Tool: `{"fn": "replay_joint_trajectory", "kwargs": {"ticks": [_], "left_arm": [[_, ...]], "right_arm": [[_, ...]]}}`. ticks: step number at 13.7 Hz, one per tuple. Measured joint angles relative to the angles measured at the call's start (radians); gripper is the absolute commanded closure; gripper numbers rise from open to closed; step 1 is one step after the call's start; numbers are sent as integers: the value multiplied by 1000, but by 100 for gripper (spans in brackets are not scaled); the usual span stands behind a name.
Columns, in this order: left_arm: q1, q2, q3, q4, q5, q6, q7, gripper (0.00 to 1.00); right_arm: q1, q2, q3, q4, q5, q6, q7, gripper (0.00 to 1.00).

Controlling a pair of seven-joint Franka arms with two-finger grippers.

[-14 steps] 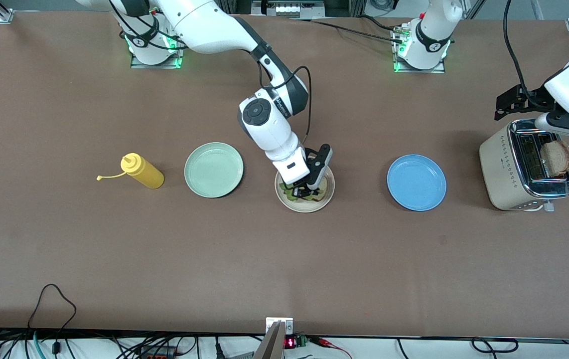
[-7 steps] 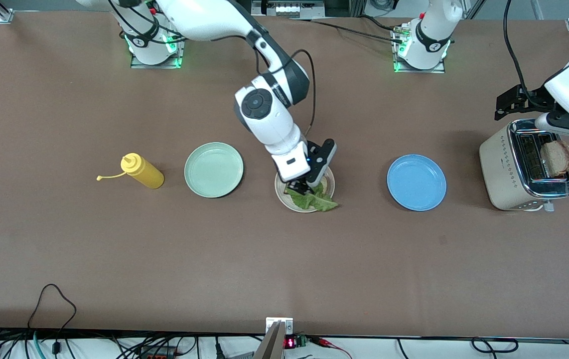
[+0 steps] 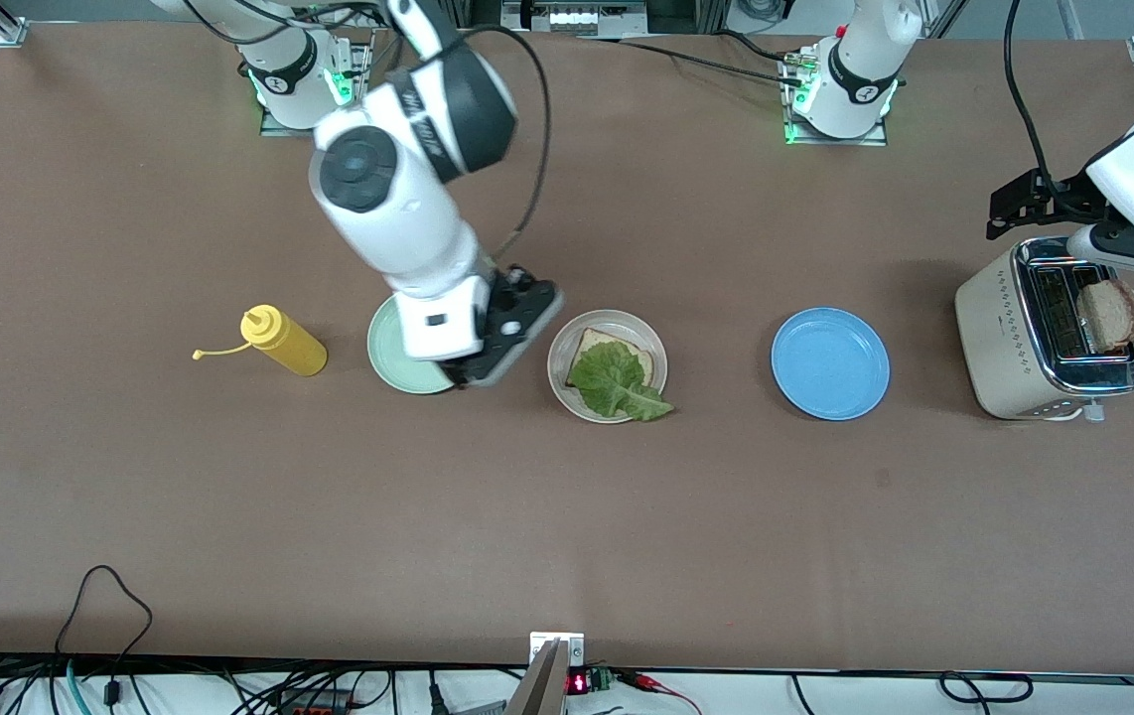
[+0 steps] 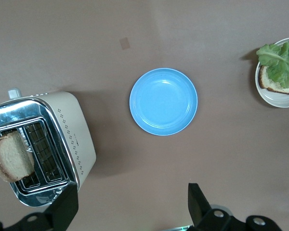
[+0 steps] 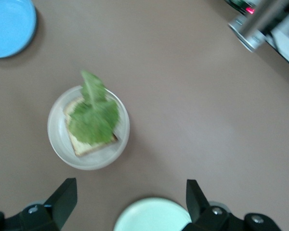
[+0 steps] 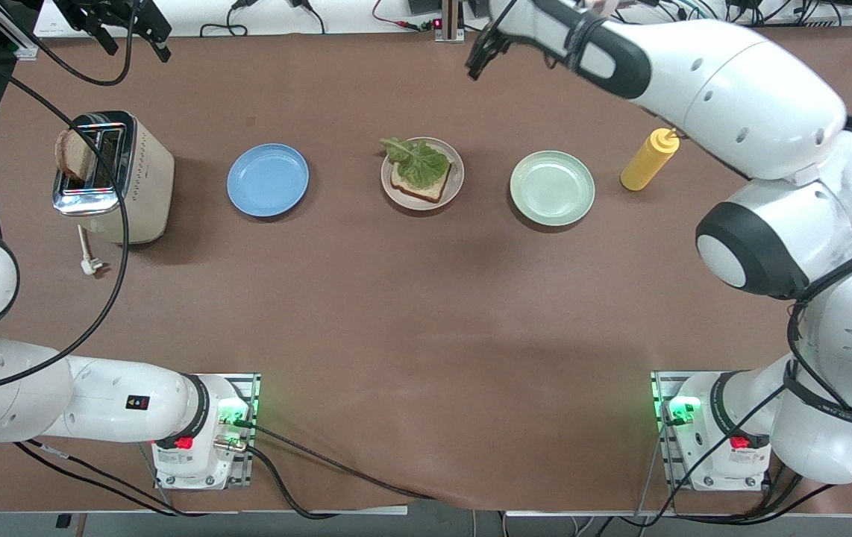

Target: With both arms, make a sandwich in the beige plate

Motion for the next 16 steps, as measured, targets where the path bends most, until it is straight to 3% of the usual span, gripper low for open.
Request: {"fn": "replay_joint_trajectory", "kwargs": {"ticks": [3, 8, 12, 13, 14, 16], "left_arm": [[28, 37, 12, 16, 2, -29, -12, 0], [266, 222, 27, 91, 33, -15, 62, 0], [346, 298, 28, 93, 107, 67, 138, 0], [359, 305, 28, 81, 110, 97, 156, 4], [371, 310, 28, 60, 111, 136, 179, 16], [396, 316, 28, 5, 111, 219, 240, 23]], "right_arm": [[-3, -33, -93, -2, -18, -103, 106, 0], [-3, -75, -194, -4, -71, -213, 302, 0], [-5, -81, -277, -8, -71, -220, 322, 0], [-6, -81, -287, -9, -72, -221, 322, 0], [-7, -81, -294, -11, -72, -222, 322, 0], [-7, -81, -299, -19, -72, -231, 323, 0]]}}
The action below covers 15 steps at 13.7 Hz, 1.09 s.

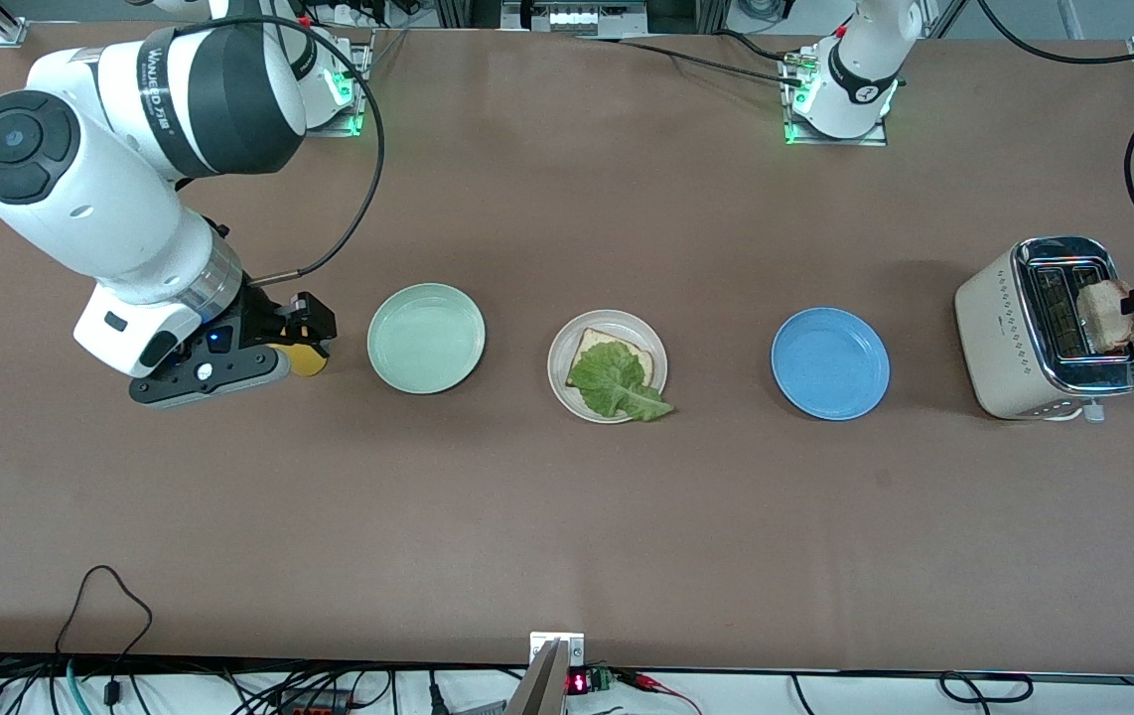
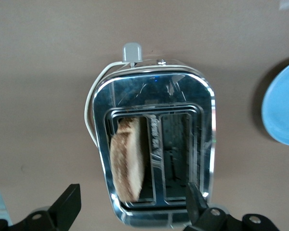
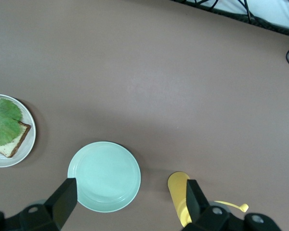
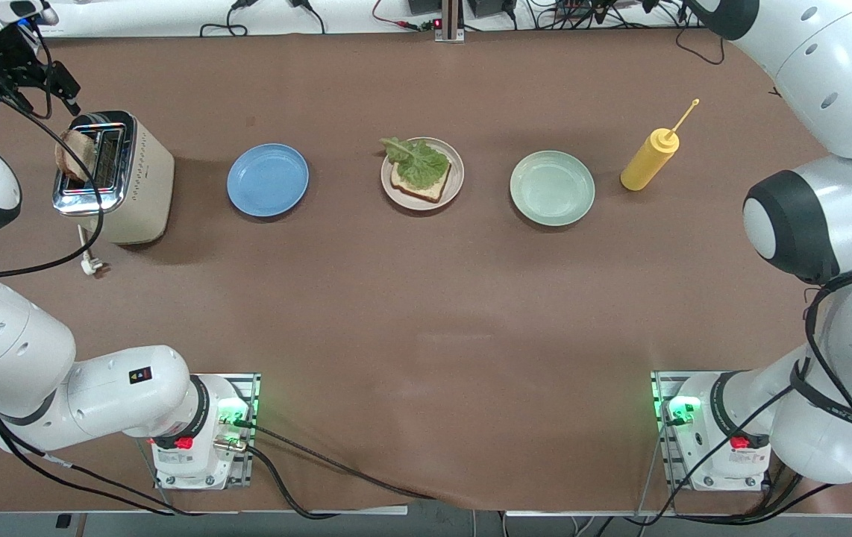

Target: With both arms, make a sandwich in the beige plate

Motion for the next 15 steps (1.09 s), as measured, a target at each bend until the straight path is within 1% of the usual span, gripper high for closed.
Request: {"fn": "replay_joint_trajectory", "kwargs": {"ticks": [1, 3, 6, 8, 9, 11, 14, 15], "left_arm": [[11, 3, 0, -27, 0, 35, 19, 30], [31, 5, 0, -82, 0, 83, 39, 42], [48, 5, 0, -128, 0, 105, 52, 83], [49, 5, -2, -136, 0, 110, 54, 98], [49, 5, -5, -136, 0, 110, 54, 99], [49, 2, -9, -136, 0, 110, 58, 99], [49, -17, -10, -133, 0, 107, 97, 99], [49, -34, -11, -129, 0, 92, 106, 99]], "right_arm": [[0, 0, 0, -2, 0, -7, 3, 0], [-2, -1, -2, -3, -1, -17, 9, 0], [-39, -11, 1, -3, -4, -67, 15, 0], [-99, -26, 33, -3, -8, -87, 15, 0], [-142, -39, 68, -3, -21, -90, 15, 0], [-242, -72, 170, -3, -72, -96, 17, 0], [-384, -130, 336, -15, -152, -110, 76, 0], [-432, -153, 401, -28, -191, -113, 104, 0]]}}
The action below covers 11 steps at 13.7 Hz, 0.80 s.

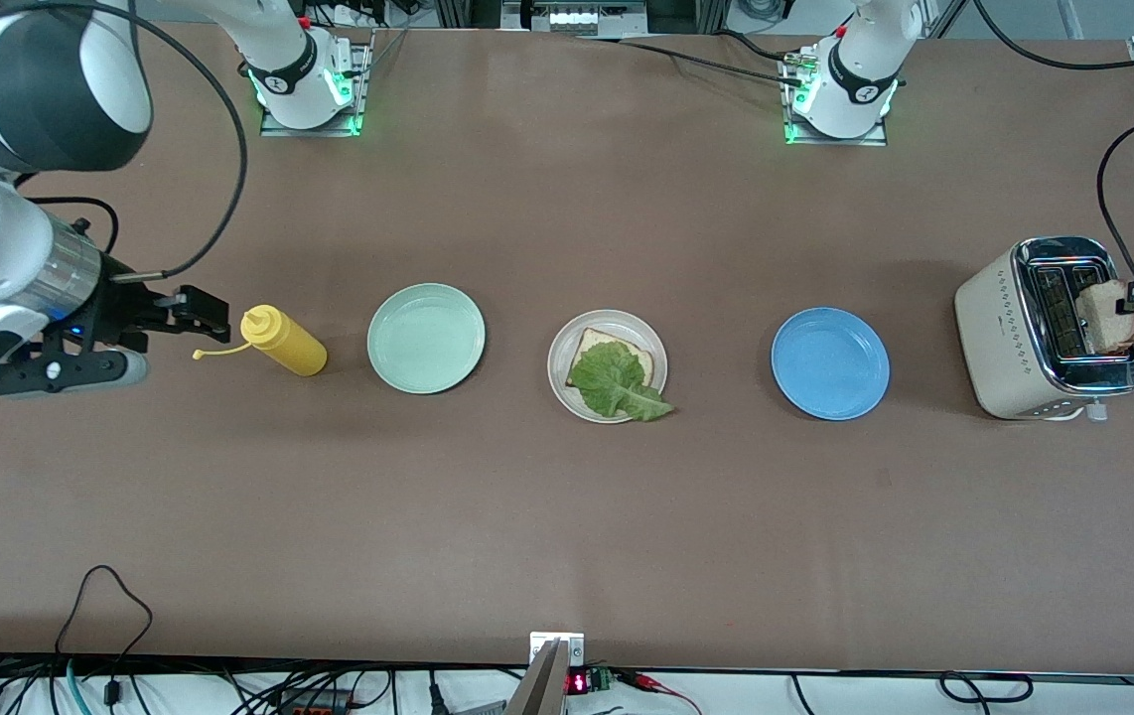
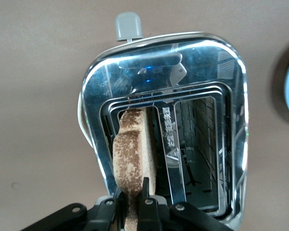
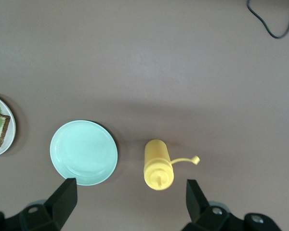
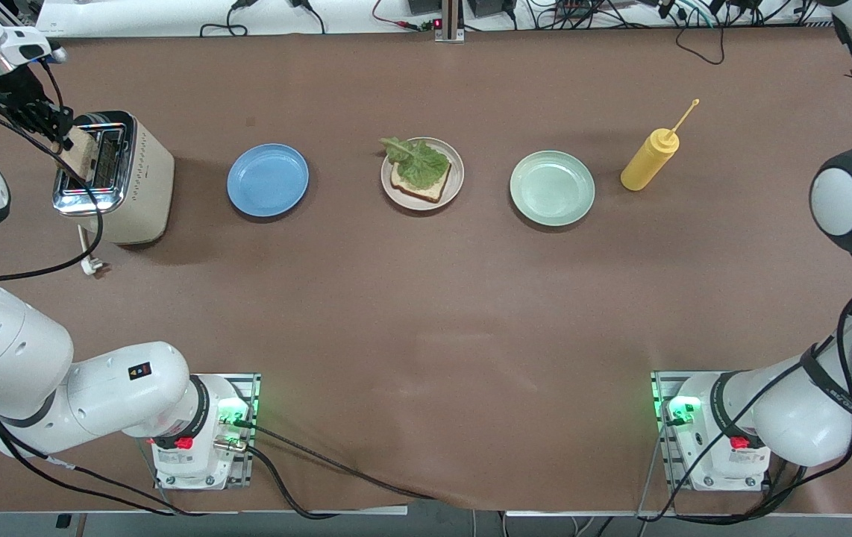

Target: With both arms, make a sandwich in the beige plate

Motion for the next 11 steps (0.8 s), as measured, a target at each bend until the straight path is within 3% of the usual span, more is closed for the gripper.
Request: {"fn": "replay_joint_trajectory", "kwargs": {"ticks": [3, 6, 8, 11], "left_arm": [[-2, -66, -11, 72, 0, -170, 12, 99], [-5, -100, -78, 218, 0, -403, 15, 99], [-9, -103, -164, 283, 0, -507, 15, 99], [-43, -95, -321, 294, -7, -538, -4, 99]], "right_arm": [[-173, -83, 233, -65, -109, 0, 94, 0], [-353, -186, 464, -172, -171, 22, 173, 0], [-436, -262, 539, -265, -175, 63, 181, 0], [-471, -340, 562, -364, -175, 94, 181, 0]]}}
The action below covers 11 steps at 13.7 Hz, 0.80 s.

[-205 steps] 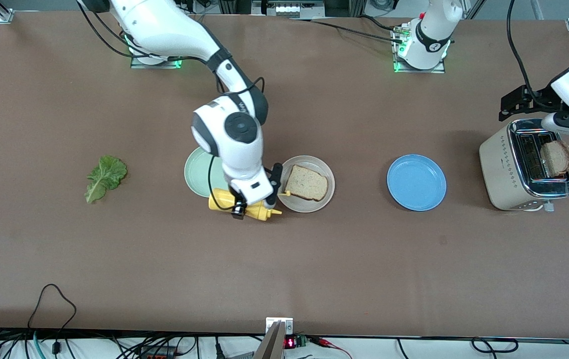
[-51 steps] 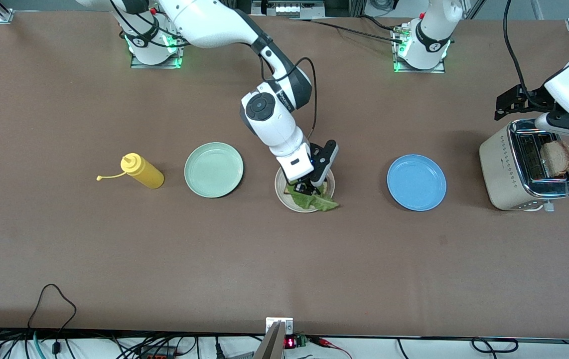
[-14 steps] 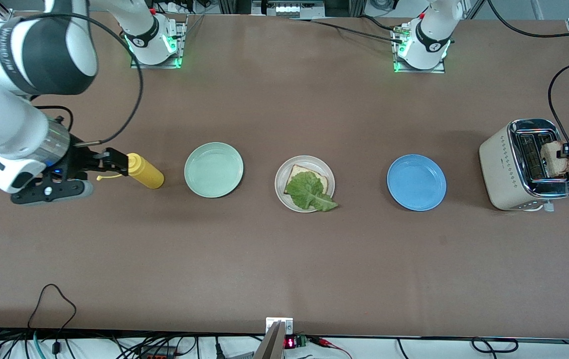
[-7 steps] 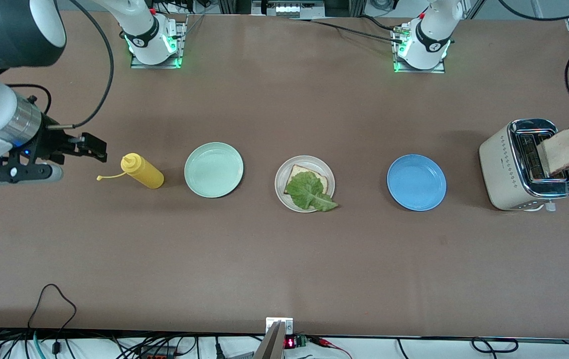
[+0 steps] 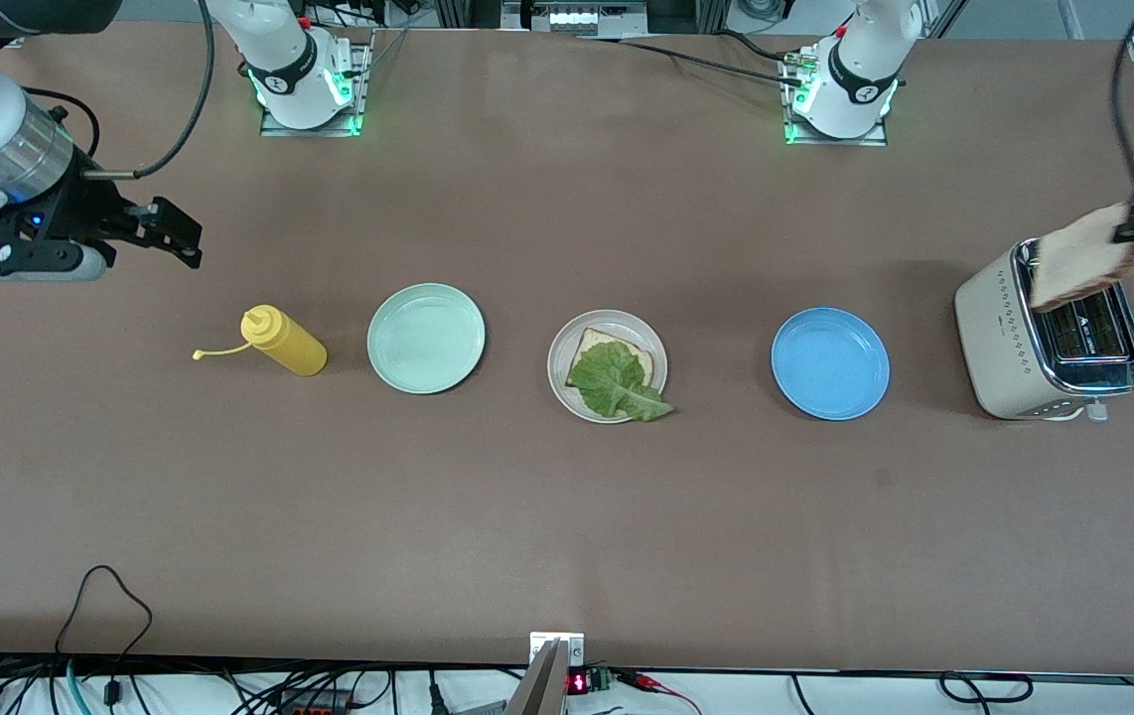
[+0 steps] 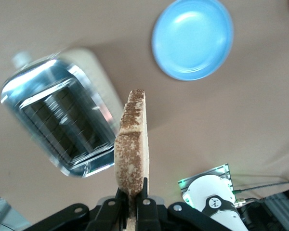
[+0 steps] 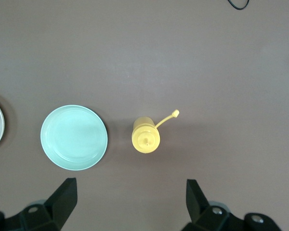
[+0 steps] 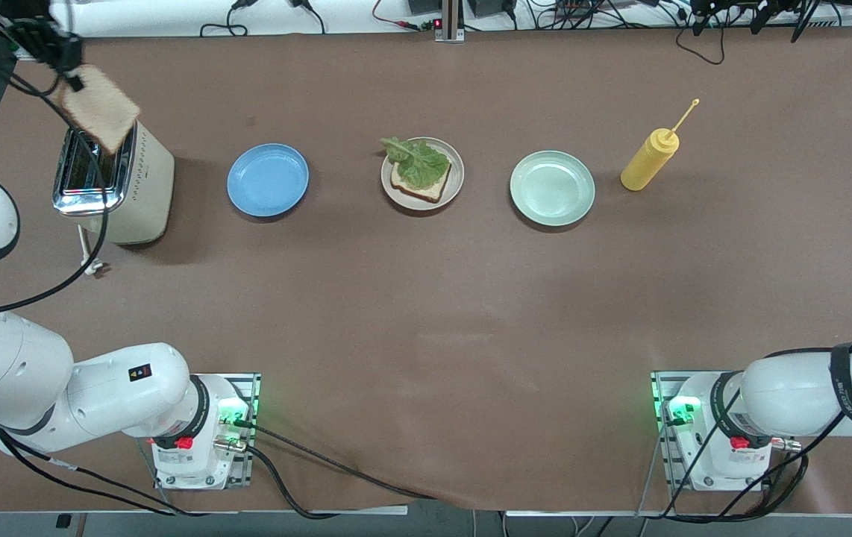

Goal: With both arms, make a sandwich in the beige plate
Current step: 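Carry the bread slice onto the lettuce on the beige plate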

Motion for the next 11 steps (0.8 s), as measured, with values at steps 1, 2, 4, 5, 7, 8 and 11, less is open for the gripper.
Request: {"fn": "replay_joint_trajectory", "kwargs": {"ticks": [1, 2, 4, 5, 7, 8, 11], "left_arm": [[-21, 11, -41, 0, -22, -5, -18, 99], [-46, 26, -71, 0, -70, -8, -43, 99], [-103, 79, -91, -4, -228, -9, -104, 99], [-132, 118, -92, -6, -324, 4, -146, 99], [-189, 203, -94, -7, -504, 111, -238, 99], [-217, 239, -95, -7, -574, 177, -266, 99], [-263, 329, -95, -11, -770, 355, -285, 100]], "right_arm": [[-1, -10, 1, -12, 0, 4, 0, 0], [-1, -13, 2, -17, 0, 6, 0, 0], [-8, -14, 1, -17, 0, 8, 0, 0], [-12, -14, -6, -17, 0, 8, -2, 0], [-13, -14, -26, -17, 0, 9, -20, 0], [-9, -14, -39, -17, 0, 9, -25, 0], [73, -15, -129, -17, 1, 9, -29, 0]]}}
